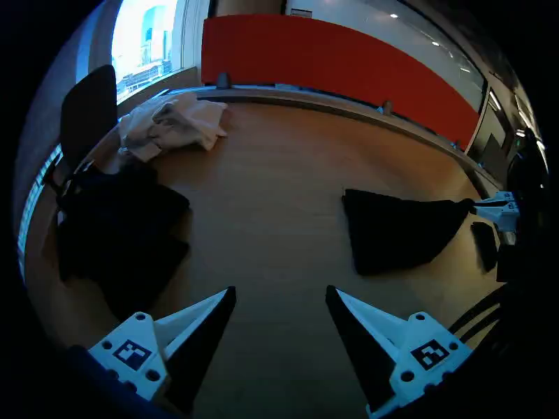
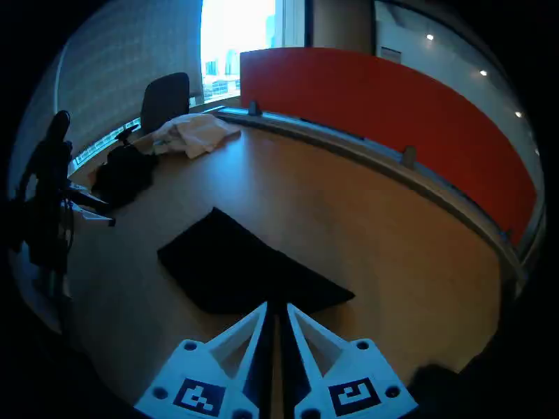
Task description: Fold towel
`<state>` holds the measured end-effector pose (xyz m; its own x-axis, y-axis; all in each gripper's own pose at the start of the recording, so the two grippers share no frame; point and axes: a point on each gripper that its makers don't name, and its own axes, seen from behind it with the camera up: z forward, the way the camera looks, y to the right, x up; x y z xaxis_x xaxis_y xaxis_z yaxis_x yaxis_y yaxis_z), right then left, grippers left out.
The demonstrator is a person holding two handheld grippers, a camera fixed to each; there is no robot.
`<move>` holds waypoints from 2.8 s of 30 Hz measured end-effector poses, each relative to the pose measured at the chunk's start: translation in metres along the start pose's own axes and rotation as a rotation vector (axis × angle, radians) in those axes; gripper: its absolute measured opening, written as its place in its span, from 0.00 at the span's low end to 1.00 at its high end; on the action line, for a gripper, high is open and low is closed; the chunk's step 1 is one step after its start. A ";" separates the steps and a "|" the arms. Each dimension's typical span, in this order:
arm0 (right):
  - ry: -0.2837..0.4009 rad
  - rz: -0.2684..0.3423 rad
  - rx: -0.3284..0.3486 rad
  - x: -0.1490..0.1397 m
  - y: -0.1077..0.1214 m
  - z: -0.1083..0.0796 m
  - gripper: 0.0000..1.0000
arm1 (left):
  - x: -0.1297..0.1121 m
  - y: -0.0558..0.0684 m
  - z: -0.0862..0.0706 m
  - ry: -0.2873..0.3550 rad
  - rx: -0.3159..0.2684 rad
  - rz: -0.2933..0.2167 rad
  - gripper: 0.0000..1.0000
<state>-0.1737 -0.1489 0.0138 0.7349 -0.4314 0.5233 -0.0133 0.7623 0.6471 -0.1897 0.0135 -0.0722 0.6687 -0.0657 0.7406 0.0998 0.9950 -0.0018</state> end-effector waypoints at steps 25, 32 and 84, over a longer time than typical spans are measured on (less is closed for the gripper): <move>0.040 -0.076 0.059 0.053 -0.035 0.026 0.04 | 0.003 -0.007 -0.010 0.021 -0.004 -0.017 0.95; 0.038 -0.106 0.111 0.067 -0.068 0.049 0.04 | 0.002 -0.010 -0.017 0.030 -0.008 -0.023 0.95; -0.102 -0.158 0.277 0.030 -0.184 0.131 0.75 | -0.014 -0.022 -0.033 0.052 -0.003 -0.058 0.96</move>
<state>-0.2379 -0.3654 -0.0163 0.6713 -0.5904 0.4482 -0.0986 0.5282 0.8434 -0.1768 -0.0104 -0.1052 0.6994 -0.1275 0.7033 0.1418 0.9892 0.0383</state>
